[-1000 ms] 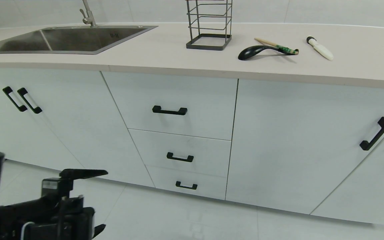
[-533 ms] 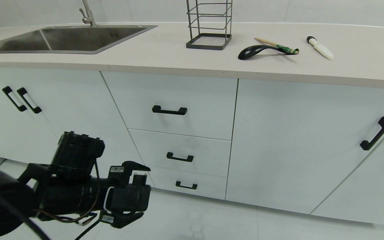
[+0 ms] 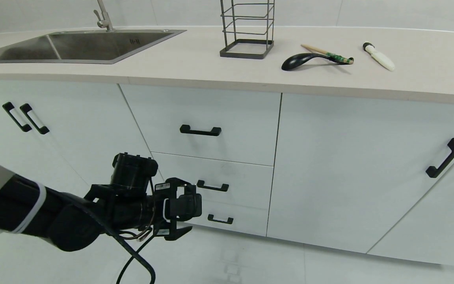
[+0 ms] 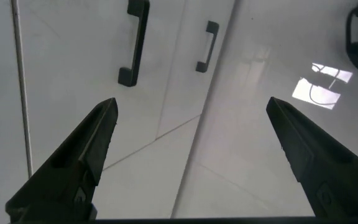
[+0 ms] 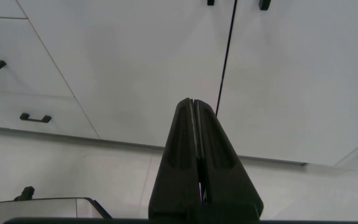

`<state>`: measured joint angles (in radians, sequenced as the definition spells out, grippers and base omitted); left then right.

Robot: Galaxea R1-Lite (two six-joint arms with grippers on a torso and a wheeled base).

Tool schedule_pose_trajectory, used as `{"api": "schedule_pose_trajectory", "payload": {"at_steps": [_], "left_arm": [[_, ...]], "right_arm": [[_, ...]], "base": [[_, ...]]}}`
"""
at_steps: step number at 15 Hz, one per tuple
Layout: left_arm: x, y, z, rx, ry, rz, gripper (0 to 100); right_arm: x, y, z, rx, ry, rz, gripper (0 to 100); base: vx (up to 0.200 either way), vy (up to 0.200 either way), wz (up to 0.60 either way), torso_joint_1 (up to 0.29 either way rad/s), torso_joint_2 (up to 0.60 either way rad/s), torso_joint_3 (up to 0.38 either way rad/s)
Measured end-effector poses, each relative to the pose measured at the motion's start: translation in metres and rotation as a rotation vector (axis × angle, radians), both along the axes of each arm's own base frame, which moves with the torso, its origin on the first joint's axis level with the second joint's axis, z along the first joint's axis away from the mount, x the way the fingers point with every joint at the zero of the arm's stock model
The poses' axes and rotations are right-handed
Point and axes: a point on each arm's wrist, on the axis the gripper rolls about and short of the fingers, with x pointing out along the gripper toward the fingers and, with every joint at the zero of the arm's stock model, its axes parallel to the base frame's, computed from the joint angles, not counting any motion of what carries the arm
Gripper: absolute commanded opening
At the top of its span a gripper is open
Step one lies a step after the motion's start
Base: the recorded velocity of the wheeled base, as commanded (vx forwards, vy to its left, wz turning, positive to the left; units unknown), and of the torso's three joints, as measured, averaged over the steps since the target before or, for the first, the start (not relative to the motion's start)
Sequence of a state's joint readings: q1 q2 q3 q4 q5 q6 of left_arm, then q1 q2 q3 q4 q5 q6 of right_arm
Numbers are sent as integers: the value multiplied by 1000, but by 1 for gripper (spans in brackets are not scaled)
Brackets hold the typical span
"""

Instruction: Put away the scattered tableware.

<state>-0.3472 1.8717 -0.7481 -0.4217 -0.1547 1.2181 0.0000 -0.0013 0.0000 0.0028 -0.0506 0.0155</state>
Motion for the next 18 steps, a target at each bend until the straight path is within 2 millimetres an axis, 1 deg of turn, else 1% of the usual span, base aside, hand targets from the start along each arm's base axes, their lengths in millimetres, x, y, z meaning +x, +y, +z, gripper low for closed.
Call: {"api": "schedule_pose_trajectory", "payload": {"at_steps": [2, 7, 10, 12, 18], "left_arm": [[6, -2, -10, -4, 3, 5, 100], [28, -10, -27, -33, 15, 22, 100], [52, -21, -35, -49, -17, 11, 100], [64, -27, -43, -51, -20, 6, 100], [85, -38, -66, -46, -9, -3, 100]], "right_arm": [[0, 0, 0, 0, 0, 0, 0], [0, 0, 0, 0, 0, 0, 0], [0, 0, 0, 0, 0, 0, 0], [0, 0, 0, 0, 0, 0, 0], [0, 0, 0, 0, 0, 0, 0]], "base": [[0, 0, 0, 0, 0, 0], [0, 0, 0, 0, 0, 0], [0, 0, 0, 0, 0, 0], [0, 0, 0, 0, 0, 0], [0, 0, 0, 0, 0, 0]]}}
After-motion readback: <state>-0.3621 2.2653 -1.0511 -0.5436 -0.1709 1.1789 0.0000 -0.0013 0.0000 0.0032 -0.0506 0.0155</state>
